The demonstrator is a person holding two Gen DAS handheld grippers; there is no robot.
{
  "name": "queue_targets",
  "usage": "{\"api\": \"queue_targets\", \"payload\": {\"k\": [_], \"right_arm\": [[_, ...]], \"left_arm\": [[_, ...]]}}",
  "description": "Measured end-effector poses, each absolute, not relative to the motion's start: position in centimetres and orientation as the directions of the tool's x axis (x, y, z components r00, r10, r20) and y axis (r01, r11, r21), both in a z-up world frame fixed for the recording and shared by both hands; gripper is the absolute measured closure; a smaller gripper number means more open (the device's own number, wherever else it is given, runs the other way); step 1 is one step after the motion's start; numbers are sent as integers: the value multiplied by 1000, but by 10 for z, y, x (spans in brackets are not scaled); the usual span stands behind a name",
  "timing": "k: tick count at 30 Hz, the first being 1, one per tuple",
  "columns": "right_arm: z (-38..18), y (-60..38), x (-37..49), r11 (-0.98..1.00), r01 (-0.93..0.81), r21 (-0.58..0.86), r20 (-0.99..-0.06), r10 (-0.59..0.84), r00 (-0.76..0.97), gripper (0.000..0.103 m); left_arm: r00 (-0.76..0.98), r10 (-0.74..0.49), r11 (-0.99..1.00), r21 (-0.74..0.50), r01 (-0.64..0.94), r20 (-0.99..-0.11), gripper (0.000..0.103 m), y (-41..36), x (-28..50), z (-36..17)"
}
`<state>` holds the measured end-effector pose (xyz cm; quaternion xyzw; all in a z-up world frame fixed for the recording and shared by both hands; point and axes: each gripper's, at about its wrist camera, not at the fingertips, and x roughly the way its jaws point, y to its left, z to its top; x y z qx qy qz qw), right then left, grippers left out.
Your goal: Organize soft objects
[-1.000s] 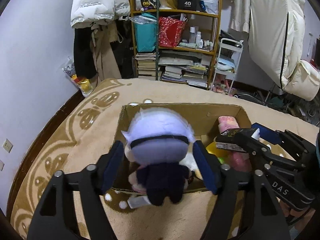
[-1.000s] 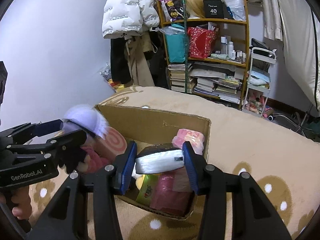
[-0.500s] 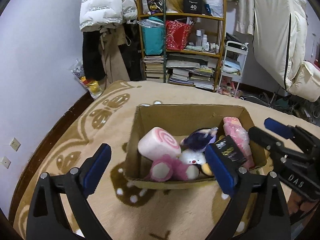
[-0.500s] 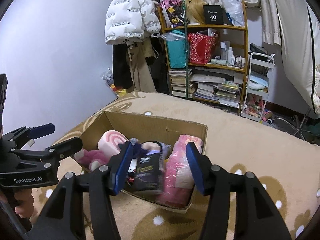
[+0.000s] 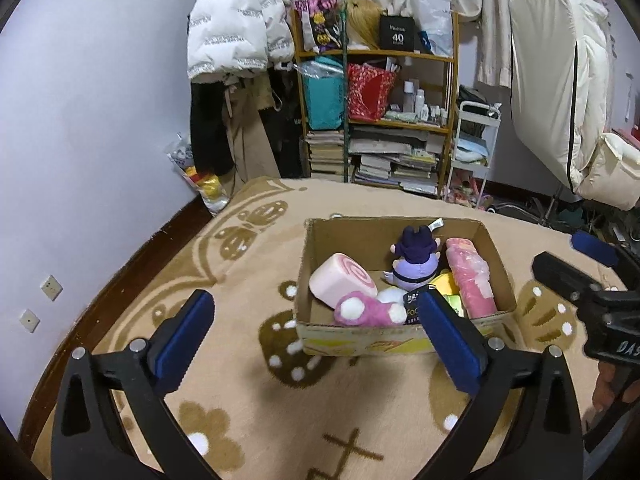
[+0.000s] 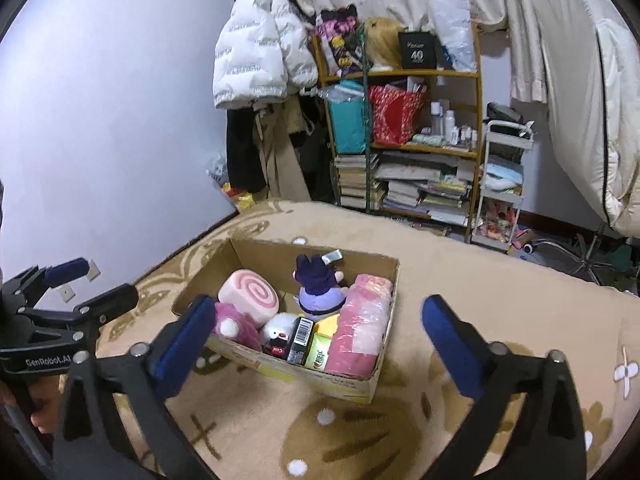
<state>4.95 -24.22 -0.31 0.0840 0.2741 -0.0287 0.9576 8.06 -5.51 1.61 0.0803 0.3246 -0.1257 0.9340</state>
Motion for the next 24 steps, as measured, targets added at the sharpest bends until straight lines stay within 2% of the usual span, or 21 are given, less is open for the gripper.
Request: {"api": "queue_targets", "payload": {"k": [11, 24], "right_arm": [[25, -227, -4, 989, 116, 96, -483, -56, 874, 0], [32, -220, -57, 987, 151, 50, -426, -116, 897, 0]], "left_arm": [[807, -156, 959, 108, 261, -570, 1, -30, 23, 40], [841, -136, 964, 125, 233, -524, 1, -10, -21, 47]]}}
